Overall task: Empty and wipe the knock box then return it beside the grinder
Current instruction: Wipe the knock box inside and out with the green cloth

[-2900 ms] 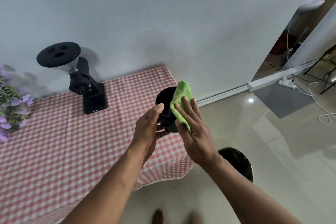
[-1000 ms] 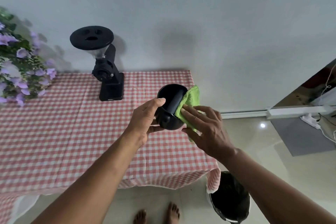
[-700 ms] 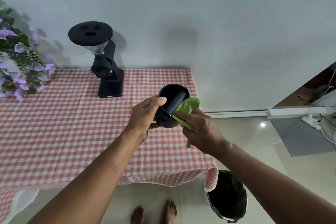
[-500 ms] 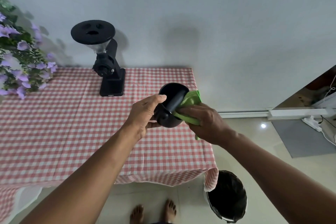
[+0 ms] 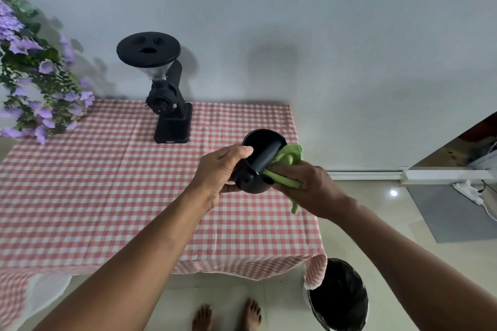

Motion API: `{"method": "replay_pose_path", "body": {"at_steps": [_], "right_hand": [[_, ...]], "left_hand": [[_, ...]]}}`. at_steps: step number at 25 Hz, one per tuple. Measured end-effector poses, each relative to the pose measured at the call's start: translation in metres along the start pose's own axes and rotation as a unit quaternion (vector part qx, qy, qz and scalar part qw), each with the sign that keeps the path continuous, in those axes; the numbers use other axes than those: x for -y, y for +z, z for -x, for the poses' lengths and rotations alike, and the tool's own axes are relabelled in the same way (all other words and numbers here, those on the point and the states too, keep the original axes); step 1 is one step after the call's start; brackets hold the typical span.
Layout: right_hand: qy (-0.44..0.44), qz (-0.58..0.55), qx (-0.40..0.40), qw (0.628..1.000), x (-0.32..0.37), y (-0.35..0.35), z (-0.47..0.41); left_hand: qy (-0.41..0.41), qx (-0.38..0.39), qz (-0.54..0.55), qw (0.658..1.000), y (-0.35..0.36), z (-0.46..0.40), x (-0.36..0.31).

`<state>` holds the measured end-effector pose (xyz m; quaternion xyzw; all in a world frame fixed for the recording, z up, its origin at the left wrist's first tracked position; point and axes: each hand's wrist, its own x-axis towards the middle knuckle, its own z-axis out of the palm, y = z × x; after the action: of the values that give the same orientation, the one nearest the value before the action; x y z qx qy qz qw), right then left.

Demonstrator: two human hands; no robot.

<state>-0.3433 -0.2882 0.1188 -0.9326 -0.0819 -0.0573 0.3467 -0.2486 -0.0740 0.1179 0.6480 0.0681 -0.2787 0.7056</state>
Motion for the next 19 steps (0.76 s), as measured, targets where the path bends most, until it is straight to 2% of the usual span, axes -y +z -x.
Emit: {"method": "replay_pose_path", "body": {"at_steps": [2,6,8,10,11,14,16,18,19], "right_hand": [[-0.017,0.045,-0.015,0.999,0.004,0.0,-0.004],[0.011,-0.012,0.01,1.0,0.041,0.028,0.006],[-0.005,0.039,0.059,0.998,0.029,0.022,0.009],[-0.02,0.136,0.081,0.987,0.012,0.012,0.002],[0.0,0.129,0.081,0.988,0.011,0.01,-0.001],[0.077,-0.021,0.107,0.991,0.026,0.015,-0.002],[0.126,-0.104,0.124,0.979,0.027,0.002,-0.004],[0.161,-0.142,0.067,0.974,0.029,-0.017,-0.006],[0.177,-0.163,-0.008,0.971,0.028,-0.026,-0.006]], "left_hand": [[0.007,-0.012,0.005,1.0,0.002,0.001,0.003],[0.0,-0.035,0.011,0.999,0.003,0.004,0.003],[-0.012,-0.026,-0.005,1.0,-0.001,0.006,0.005],[-0.024,-0.022,-0.005,0.999,-0.001,0.009,0.008],[-0.028,-0.028,-0.001,0.999,0.0,0.01,0.01],[-0.039,-0.041,0.015,0.998,0.0,0.013,0.018],[-0.034,-0.027,0.002,0.999,-0.004,0.015,0.02],[-0.018,-0.013,-0.002,1.0,-0.009,0.017,0.018],[-0.012,-0.005,-0.002,1.0,-0.012,0.018,0.016]]}}
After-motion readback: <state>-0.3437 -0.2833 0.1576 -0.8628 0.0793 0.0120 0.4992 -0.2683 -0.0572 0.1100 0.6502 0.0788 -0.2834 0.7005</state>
